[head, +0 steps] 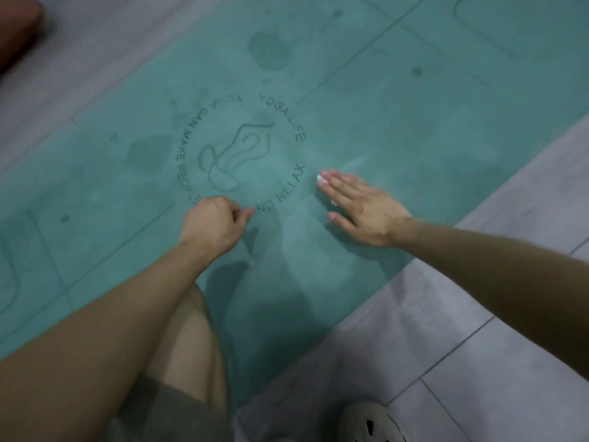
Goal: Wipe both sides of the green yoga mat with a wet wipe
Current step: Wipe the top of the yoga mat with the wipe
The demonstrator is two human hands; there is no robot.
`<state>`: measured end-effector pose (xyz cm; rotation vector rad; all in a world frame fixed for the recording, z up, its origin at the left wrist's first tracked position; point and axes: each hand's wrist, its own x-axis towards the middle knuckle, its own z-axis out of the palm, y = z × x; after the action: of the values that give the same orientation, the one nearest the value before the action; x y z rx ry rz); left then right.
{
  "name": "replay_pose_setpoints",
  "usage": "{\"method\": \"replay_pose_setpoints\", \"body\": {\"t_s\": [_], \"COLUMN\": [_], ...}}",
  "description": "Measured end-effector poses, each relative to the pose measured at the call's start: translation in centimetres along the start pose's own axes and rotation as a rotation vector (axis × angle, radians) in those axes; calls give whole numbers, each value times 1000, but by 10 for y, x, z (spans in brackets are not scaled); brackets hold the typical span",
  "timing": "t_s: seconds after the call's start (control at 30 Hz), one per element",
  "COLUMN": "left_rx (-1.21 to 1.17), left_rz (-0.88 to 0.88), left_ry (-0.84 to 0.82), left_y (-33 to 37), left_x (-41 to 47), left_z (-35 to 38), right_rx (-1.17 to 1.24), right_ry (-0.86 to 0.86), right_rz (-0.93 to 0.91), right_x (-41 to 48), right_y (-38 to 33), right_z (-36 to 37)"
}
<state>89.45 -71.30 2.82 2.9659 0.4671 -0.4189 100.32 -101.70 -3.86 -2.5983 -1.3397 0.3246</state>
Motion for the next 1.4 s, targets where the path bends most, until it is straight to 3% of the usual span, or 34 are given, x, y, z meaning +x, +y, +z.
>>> {"method": "replay_pose_setpoints", "body": {"t_s": [0.07,0.2,0.4,0.53,0.63,0.7,0.8,0.87,0.93,1.07,1.13,1.17,1.3,1.37,1.4], "left_rx": [16,-14,-154,-178,-250,-272,-258,-268,-256,-239,-208,-202,-201,-200,-177], "left_rz": [34,49,68,-36,-176,-242,-235,-210,-208,-185,-180,-182,-214,-177,-139], "left_ry": [15,28,23,-23,-177,-262,-269,-301,-350,-507,-523,-521,-363,-145,-23], "left_y": [0,-17,-47,-35,-25,-23,-25,-22,-24,-30,-31,-30,-26,-27,-26], "left_x": [10,35,128,206,238,244,241,239,239,244,246,246,240,227,220], "left_z": [-11,-18,-13,-1,18,34,42,38,30,18,13,12,25,41,49], "right_rx": [-15,-43,-115,-76,-23,-32,-49,-76,-109,-99,-12,15,-36,-136,-159], "right_ry": [-62,-77,-5,37,34,-14,-158,-230,-173,0,43,34,-143,-125,-84], "right_rz": [-109,-127,31,231,294,130,-275,-383,-238,323,418,352,-308,-377,-263], "right_x": [11,30,80,127,163,178,182,182,189,205,206,204,173,180,186], "right_y": [-19,-19,13,28,26,19,-3,3,30,77,64,49,12,38,54], "right_z": [-3,-18,-33,-27,-23,-15,-2,-7,-18,-37,-28,-23,-2,-7,-9]}}
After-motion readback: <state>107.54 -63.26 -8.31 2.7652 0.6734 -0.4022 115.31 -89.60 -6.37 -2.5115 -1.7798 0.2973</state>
